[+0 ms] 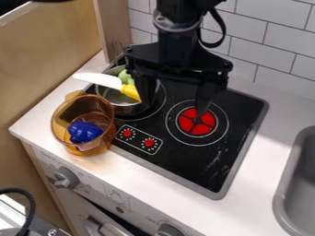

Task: Moving the yellow pot onto the right side of the burner

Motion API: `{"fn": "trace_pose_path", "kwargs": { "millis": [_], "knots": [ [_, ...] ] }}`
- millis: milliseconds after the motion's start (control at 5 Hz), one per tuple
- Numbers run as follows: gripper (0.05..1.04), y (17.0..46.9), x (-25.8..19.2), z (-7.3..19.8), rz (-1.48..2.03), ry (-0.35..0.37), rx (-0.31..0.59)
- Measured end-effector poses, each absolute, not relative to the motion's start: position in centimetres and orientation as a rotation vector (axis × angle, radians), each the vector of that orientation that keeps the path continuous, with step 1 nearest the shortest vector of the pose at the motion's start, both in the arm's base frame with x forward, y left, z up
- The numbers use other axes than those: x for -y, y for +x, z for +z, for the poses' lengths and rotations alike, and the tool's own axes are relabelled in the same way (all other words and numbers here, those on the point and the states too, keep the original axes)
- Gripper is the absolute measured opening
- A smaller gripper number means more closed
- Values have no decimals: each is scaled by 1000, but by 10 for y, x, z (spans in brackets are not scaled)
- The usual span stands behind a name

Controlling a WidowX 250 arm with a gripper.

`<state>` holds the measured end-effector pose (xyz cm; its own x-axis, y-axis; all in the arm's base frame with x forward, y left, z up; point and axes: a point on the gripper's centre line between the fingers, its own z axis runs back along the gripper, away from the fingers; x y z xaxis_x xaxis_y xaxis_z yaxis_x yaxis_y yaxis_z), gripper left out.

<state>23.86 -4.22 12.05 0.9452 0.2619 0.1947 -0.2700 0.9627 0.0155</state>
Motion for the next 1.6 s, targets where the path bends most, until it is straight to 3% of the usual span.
{"fn": "trace_pose_path", "kwargs": {
  "millis": [200,600,1000,1600],
  "knots": [
    [1000,235,39,114,270,56,169],
    [1000,208,-32,114,190,149,188],
    [1000,218,-62,115,129,176,255],
    [1000,236,-72,86,109,177,325]
  ]
}}
